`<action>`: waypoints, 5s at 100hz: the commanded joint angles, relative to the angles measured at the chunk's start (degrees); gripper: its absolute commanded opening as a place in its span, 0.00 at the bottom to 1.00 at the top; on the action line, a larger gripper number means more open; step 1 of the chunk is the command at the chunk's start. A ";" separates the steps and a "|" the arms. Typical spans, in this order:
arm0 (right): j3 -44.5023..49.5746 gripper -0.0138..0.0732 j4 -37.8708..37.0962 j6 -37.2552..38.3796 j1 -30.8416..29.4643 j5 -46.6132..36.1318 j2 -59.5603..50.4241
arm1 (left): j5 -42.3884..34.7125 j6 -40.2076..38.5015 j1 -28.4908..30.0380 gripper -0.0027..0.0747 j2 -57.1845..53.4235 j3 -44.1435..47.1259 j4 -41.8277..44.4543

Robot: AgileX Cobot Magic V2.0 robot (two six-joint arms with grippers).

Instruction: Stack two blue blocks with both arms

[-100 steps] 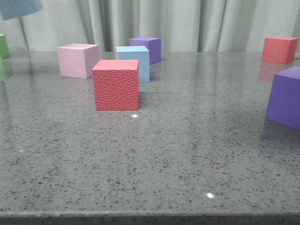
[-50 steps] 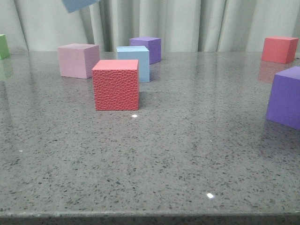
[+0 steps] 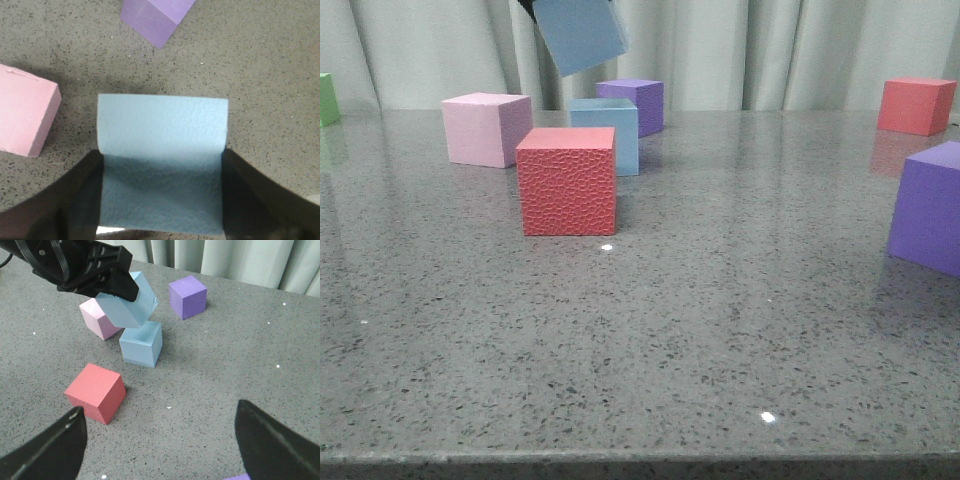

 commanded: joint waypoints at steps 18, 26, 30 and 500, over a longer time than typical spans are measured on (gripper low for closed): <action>-1.43 0.85 -1.62 -0.31 0.10 -3.27 -0.91 | -3.48 -2.71 -1.50 0.39 -1.96 -1.82 2.11; -1.43 0.85 -1.62 -0.31 0.10 -3.27 -0.91 | -3.35 -2.83 -1.91 0.39 -1.49 -1.82 1.87; -1.43 0.85 -1.62 -0.31 0.10 -3.27 -0.91 | -3.20 -2.83 -2.02 0.39 -1.20 -1.82 2.00; 30.20 0.04 -7.35 2.72 0.10 -8.62 -39.55 | -34.85 16.79 -11.55 0.01 -91.11 87.41 16.69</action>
